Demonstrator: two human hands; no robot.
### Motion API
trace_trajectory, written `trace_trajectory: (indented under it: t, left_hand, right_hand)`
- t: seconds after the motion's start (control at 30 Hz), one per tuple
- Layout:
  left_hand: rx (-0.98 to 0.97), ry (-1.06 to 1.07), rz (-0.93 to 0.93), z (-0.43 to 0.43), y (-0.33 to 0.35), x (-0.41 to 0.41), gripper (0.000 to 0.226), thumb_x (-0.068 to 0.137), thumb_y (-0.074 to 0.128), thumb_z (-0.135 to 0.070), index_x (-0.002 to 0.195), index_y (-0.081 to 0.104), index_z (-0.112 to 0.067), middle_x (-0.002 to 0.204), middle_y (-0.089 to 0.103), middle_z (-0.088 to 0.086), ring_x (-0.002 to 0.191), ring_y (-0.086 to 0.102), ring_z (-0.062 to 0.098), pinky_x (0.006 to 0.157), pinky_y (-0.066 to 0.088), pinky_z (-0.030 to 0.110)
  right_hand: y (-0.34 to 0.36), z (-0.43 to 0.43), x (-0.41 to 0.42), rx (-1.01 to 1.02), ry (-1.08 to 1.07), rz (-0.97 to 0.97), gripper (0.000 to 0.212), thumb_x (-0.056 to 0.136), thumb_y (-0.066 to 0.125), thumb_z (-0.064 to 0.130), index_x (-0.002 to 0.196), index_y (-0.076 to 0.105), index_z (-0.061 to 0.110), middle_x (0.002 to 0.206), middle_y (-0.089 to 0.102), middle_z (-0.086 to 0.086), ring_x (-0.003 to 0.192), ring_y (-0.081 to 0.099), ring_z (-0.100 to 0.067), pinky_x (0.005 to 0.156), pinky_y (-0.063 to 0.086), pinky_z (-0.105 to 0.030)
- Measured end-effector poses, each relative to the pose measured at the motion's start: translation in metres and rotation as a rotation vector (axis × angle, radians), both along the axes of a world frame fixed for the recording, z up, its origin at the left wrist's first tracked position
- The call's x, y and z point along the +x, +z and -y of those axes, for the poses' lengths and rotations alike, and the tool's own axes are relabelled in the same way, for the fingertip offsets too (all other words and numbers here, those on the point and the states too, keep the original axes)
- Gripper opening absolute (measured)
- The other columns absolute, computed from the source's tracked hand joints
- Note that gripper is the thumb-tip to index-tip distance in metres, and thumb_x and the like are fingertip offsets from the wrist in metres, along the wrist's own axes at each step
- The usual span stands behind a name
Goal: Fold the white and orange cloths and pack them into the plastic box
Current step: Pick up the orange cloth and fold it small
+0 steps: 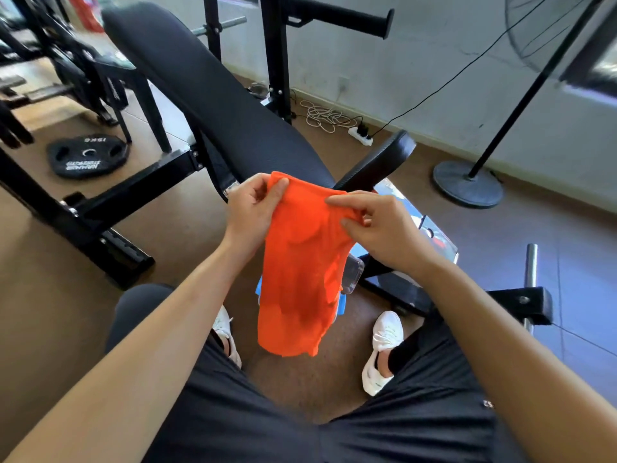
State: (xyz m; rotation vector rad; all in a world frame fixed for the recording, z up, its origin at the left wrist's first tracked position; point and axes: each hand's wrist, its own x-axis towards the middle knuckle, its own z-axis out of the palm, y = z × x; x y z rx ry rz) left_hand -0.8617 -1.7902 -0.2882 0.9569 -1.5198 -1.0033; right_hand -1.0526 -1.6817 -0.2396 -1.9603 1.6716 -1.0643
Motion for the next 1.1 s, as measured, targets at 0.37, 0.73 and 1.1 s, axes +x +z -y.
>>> trace_trajectory:
  t: [0.37, 0.73, 1.1]
  left_hand:
    - [0.188, 0.114, 0.081, -0.039, -0.076, -0.001, 0.013, 0.085, 0.075, -0.016, 0.08, 0.068, -0.026, 0.076, 0.069, -0.011, 0.064, 0.059, -0.004, 0.071, 0.049, 0.024]
    - [0.228, -0.013, 0.489, -0.075, -0.131, -0.055, 0.014, 0.092, 0.068, -0.038, 0.097, 0.061, -0.026, 0.09, 0.068, -0.009, 0.085, 0.065, 0.013, 0.082, 0.054, 0.029]
    - [-0.045, 0.26, 0.422, -0.053, -0.141, -0.034, 0.021, 0.08, 0.069, 0.0, 0.086, 0.053, -0.014, 0.086, 0.055, 0.0, 0.066, 0.053, 0.015, 0.065, 0.051, 0.037]
  right_hand:
    - [0.026, 0.022, 0.013, 0.029, -0.227, 0.035, 0.049, 0.084, 0.066, 0.003, 0.133, 0.065, 0.011, 0.09, 0.073, -0.002, 0.073, 0.067, -0.012, 0.076, 0.054, -0.02]
    - [0.041, 0.015, -0.009, 0.06, -0.365, 0.239, 0.059, 0.083, 0.072, 0.003, 0.14, 0.057, 0.007, 0.126, 0.069, -0.008, 0.107, 0.071, -0.021, 0.098, 0.056, -0.044]
    - [0.038, 0.017, -0.016, 0.03, -0.509, 0.505, 0.049, 0.071, 0.069, 0.01, 0.12, 0.065, 0.002, 0.107, 0.069, -0.025, 0.099, 0.07, -0.042, 0.089, 0.058, -0.055]
